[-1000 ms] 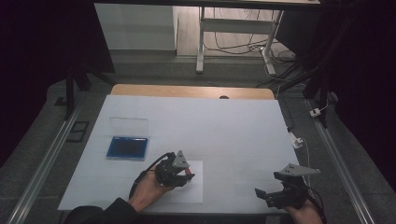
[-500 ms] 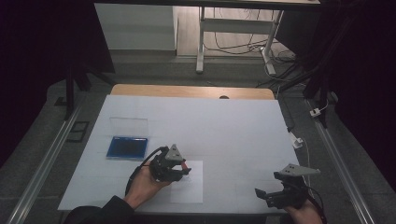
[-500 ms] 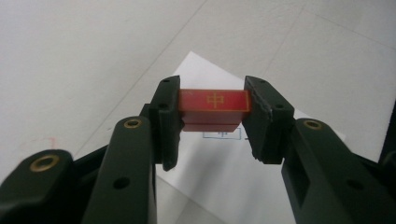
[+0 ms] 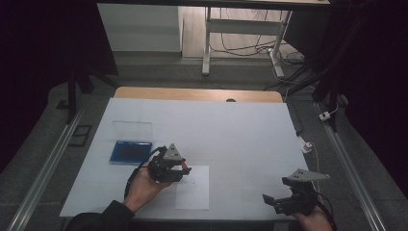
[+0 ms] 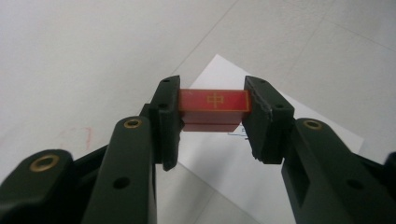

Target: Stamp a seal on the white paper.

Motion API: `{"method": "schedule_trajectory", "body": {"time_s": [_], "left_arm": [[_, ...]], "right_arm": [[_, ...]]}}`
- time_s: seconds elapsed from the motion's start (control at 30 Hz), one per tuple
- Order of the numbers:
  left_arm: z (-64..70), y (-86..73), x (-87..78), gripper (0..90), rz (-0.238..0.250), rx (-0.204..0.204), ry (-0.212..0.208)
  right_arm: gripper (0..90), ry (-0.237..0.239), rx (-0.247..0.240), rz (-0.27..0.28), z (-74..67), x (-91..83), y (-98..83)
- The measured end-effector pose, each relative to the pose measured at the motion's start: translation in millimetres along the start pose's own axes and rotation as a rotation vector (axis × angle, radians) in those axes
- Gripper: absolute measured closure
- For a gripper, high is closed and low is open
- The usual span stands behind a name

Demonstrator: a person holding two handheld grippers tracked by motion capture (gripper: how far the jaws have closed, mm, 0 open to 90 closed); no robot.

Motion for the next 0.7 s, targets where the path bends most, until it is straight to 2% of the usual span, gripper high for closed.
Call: {"method": "schedule_trajectory", "body": {"time_s": [0.2, 0.7], "left_arm": [[-9.6, -4.0, -7.6, 58.5, 0.008, -0.036, 0.021], [-30.6, -16.0, -21.9, 58.5, -0.007, -0.09, 0.067]], "right_arm": [[0.0, 0.002, 0.001, 0.001, 0.1, 0.0, 0.0], [0.0, 0.002, 0.002, 0.002, 0.2, -0.3, -0.1]]}}
Point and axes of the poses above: each handheld gripper's, and its own axes: x roughly forward along the jaws, y roughly out of its top, z roughly to its right, the point moved 1 cm from there along x, roughly forward along the jaws, and after that the axes turned 11 degrees about x, right-handed, at the moved point
